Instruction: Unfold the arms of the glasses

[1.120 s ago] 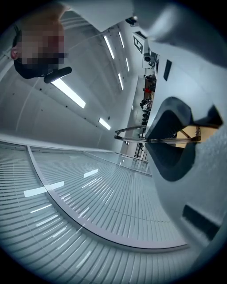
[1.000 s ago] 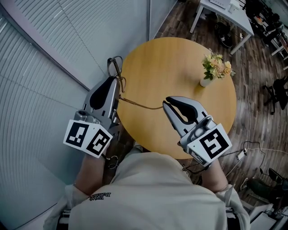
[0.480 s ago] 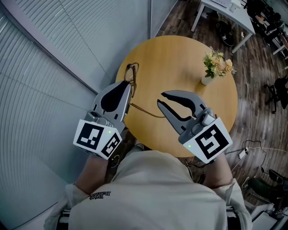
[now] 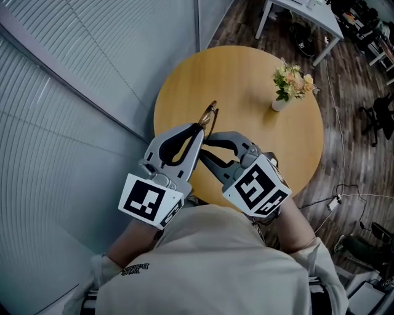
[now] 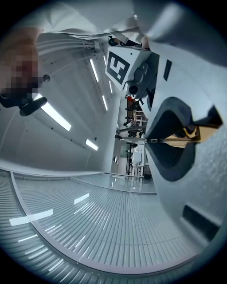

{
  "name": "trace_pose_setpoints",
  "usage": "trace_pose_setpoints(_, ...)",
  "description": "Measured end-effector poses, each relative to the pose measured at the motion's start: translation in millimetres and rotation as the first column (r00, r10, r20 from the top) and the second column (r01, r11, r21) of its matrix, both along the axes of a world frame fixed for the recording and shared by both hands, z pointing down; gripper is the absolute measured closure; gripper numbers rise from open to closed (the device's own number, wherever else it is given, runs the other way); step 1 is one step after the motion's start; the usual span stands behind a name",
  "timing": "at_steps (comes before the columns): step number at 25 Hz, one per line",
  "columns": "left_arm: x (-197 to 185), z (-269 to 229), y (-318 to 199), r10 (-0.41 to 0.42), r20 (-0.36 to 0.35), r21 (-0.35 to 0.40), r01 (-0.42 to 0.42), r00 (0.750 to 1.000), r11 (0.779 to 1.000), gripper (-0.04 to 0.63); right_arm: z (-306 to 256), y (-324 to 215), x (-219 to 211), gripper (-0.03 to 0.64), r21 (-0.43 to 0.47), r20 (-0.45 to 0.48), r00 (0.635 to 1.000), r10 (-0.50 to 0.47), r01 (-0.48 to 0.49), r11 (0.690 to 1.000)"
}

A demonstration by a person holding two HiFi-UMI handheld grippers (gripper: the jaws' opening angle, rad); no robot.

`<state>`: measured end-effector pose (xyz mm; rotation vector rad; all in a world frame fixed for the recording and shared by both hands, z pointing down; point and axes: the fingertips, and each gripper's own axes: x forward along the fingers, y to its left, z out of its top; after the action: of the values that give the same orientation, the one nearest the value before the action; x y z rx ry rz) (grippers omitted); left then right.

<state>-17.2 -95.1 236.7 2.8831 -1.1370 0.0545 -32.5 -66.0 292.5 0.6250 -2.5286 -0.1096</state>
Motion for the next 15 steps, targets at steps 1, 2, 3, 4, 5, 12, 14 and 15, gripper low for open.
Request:
trace_pose_setpoints(1,2.4,0.7,1.9,0.008,0.008,0.003,-0.008,1.0,1.0,0.555,1.1,-1.0,0.4,0.563,-0.001,-0.004,1.0,0.009,-0.009,1.0)
trace_pose_setpoints(2,4.1,1.8,3.3,0.014,0.013,0.004,-0.014,1.0,1.0,0.555,2.0,-1.7,1.0,0.563,-0.002,-0.008,1.0,0.015,-0.015,1.0)
trace_pose_setpoints(3,5.1,3.0,4.4,0.016,0.015,0.002,-0.016,1.0,1.0,0.555,3.0,-1.7,1.5,0.564,-0.005,-0.01,1.0,0.018,-0.018,1.0)
trace_pose_setpoints(4,5.6,4.5,5.1,0.017,0.017,-0.003,-0.017,1.0,1.0,0.555,4.3,-1.2,2.2,0.565,-0.009,-0.011,1.0,0.02,-0.02,1.0)
trace_pose_setpoints(5,5.8,6.3,5.3,0.016,0.019,-0.007,-0.015,1.0,1.0,0.555,5.8,-0.9,3.4,0.565,-0.013,-0.012,1.0,0.024,-0.024,1.0)
trace_pose_setpoints(12,3.5,10.4,-1.7,-0.02,0.091,0.03,0.017,0.996,0.999,0.557,10.4,-3.3,22.2,0.578,-0.022,-0.032,0.998,0.05,-0.051,0.998)
trace_pose_setpoints(14,3.9,8.4,-1.6,-0.024,0.098,0.035,0.021,0.995,0.999,0.557,9.2,-1.5,26.5,0.579,-0.019,-0.033,0.998,0.056,-0.056,0.998)
trace_pose_setpoints(15,3.3,8.6,-2.4,-0.027,0.102,0.04,0.023,0.994,0.999,0.557,9.2,-0.8,28.9,0.579,-0.017,-0.035,0.998,0.06,-0.06,0.998)
